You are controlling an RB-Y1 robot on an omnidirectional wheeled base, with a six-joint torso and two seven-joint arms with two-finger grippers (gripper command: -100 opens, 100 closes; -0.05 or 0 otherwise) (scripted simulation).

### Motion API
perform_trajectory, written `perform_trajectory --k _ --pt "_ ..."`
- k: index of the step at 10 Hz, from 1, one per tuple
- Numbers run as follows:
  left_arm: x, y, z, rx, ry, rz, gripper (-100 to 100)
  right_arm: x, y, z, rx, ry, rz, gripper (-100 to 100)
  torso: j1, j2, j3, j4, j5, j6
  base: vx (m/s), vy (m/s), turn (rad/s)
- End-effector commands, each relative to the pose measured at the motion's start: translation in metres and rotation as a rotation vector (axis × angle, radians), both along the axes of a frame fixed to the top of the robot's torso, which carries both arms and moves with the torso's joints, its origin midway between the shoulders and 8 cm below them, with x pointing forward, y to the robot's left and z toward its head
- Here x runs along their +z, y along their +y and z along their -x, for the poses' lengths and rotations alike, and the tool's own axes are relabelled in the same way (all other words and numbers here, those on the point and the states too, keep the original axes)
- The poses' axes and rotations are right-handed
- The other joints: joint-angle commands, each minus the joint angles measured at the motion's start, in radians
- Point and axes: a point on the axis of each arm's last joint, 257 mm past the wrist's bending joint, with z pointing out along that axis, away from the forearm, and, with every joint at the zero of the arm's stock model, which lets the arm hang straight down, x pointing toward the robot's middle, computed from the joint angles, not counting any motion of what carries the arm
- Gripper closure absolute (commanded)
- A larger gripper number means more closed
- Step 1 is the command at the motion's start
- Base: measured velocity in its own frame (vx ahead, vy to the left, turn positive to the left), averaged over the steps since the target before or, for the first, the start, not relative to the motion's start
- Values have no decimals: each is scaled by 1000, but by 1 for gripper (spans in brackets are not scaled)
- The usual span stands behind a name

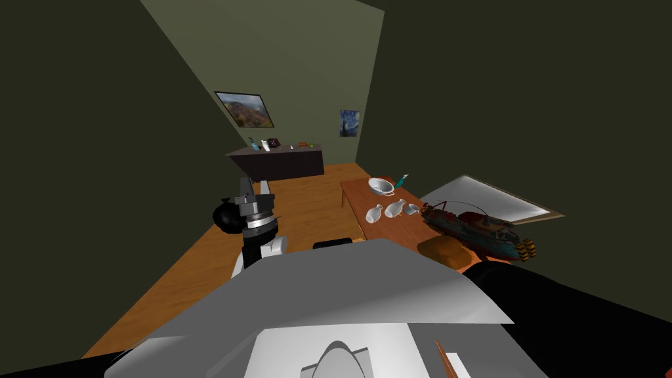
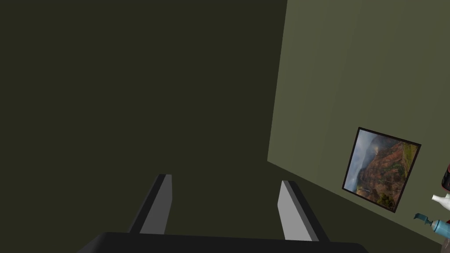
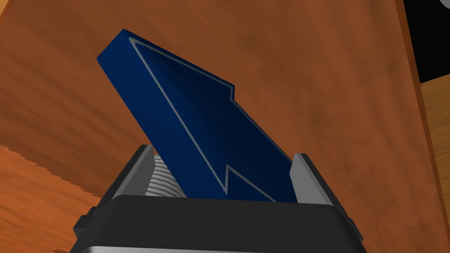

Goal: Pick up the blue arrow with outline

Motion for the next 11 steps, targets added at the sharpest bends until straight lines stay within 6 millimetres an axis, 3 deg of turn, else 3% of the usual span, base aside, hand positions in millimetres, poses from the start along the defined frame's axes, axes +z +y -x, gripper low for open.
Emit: perform_trajectory --k 1,5,6,7,9,10,11 --pt "0 0 0 0 0 0 0 0 0 0 0 0 0 100 0 0 0 0 0 0 0 0 0" --pt "0 0 0 0 0 0 0 0 1 2 11 6 -1 100 1 -1 0 2 1 2 -1 0 6" --pt "0 0 0 0 0 0 0 0 1 2 11 7 -2 0 0 -1 0 2 0 2 0 0 0" --pt "0 0 0 0 0 0 0 9 -2 2 4 2 1 100 0 -1 0 2 0 2 27 17 -70" --pt "0 0 0 0 0 0 0 22 -7 5 13 5 2 100 3 -4 -1 1 1 2 44 35 -54" --pt "0 0 0 0 0 0 0 17 -5 5 11 5 2 100 3 -4 -2 1 2 2 19 17 -10" --pt "0 0 0 0 0 0 0 18 -6 5 12 4 2 0 2 -4 -1 1 1 2 0 0 0"
